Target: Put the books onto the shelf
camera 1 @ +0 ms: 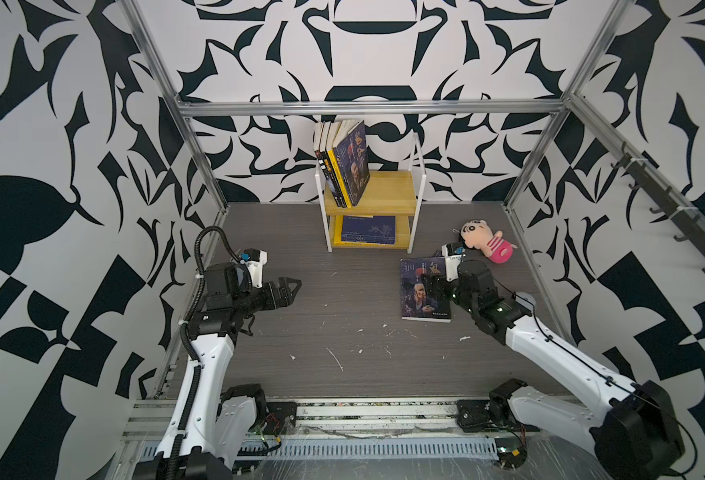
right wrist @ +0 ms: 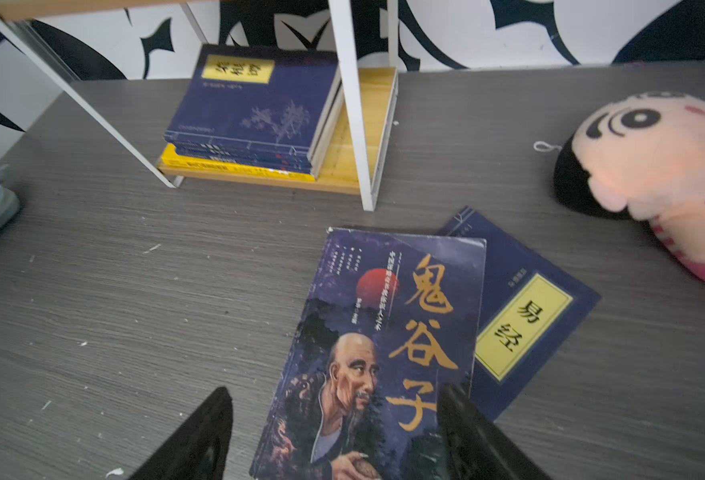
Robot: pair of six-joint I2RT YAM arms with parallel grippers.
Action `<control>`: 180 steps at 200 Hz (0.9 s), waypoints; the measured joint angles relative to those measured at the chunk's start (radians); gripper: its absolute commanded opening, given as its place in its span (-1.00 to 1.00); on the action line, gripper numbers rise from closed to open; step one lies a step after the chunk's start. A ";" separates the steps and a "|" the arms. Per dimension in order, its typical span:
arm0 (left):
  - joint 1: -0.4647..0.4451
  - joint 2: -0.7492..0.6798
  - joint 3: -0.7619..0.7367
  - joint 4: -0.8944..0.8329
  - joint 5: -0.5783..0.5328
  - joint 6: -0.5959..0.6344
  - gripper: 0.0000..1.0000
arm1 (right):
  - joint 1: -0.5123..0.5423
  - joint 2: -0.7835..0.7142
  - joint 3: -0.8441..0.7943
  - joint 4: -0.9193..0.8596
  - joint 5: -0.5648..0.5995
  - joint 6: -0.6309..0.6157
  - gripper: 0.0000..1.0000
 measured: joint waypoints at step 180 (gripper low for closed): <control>0.027 0.030 0.000 0.007 0.014 -0.019 0.99 | -0.228 0.285 -0.039 0.013 -0.017 0.114 0.57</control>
